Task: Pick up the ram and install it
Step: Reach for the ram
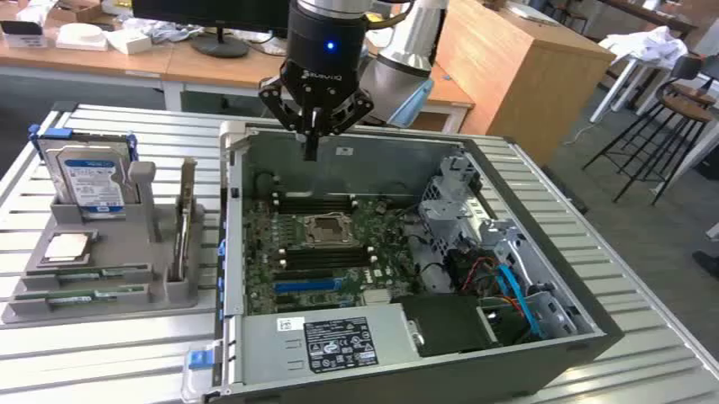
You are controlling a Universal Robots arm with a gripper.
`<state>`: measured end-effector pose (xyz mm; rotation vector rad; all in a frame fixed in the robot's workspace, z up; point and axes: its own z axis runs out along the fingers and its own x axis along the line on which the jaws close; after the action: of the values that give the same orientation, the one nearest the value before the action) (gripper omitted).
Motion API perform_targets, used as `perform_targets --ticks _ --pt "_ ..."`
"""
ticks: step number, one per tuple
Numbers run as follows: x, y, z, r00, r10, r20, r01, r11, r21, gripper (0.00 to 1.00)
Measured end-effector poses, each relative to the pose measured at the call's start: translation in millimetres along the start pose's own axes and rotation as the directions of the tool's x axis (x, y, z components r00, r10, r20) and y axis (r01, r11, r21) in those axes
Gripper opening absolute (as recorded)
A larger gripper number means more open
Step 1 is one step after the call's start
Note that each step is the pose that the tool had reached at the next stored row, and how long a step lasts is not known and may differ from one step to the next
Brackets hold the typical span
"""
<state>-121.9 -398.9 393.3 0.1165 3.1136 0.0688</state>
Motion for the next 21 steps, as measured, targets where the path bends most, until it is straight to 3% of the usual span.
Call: perform_targets --ticks 13,21 --pt "0.7 0.0 0.1 1.0 0.0 0.0001 0.0 1.0 -0.0003 0.1" --pt "14.5 -1.1 -0.2 1.0 0.0 0.0 0.0 1.0 -0.0001 0.1"
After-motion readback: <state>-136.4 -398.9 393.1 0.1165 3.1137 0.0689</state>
